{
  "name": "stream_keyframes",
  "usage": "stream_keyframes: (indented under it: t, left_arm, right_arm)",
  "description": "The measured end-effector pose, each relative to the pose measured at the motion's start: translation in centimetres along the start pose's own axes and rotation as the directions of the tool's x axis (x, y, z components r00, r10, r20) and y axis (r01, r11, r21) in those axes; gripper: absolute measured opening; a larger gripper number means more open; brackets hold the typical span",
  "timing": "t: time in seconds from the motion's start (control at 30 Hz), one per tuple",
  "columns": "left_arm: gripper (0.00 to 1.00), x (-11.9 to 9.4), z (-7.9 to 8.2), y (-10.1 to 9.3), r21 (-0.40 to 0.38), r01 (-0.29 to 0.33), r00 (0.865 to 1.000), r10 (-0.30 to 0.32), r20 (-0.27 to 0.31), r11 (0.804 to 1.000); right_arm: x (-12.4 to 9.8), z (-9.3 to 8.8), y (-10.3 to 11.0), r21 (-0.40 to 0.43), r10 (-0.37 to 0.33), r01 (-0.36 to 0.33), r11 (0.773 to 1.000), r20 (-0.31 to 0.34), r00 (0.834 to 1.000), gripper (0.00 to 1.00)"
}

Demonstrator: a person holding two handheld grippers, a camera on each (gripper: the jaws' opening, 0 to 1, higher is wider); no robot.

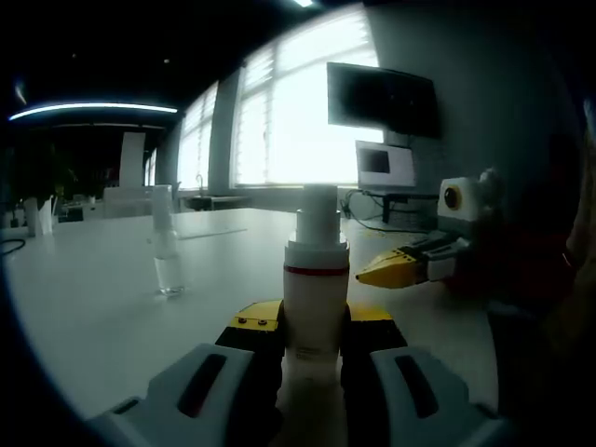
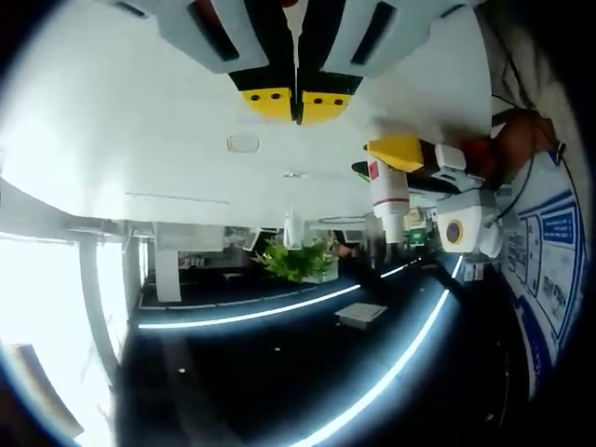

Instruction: Clamp pump bottle remove cover press pump head put on cover

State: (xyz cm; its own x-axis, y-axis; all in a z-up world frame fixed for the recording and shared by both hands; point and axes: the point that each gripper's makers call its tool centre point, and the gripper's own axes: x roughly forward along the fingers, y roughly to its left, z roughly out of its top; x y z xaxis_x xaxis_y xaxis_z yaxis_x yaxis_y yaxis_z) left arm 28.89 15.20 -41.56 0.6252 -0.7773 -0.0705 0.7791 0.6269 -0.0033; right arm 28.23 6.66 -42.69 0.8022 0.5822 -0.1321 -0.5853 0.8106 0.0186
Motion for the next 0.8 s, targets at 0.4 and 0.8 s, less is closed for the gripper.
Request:
stream_keyframes:
  t: [0.4, 0.8]
  left_arm:
    - [0.14, -0.01, 0.02, -0.18, 0.004, 0.0, 1.0, 0.0, 0.0, 1.0]
    - [0.14, 0.02, -0.12, 0.26, 0.005, -0.001, 1.0, 0.001, 0.001, 1.0]
  right_arm:
    - [0.18, -0.11, -0.41, 0.006, -0.014, 0.014, 1.0, -0.005, 1.0, 0.0]
    - [0.27, -0.12, -0.04, -0.016, -0.011, 0.011, 1.0, -0.022, 1.0, 0.0]
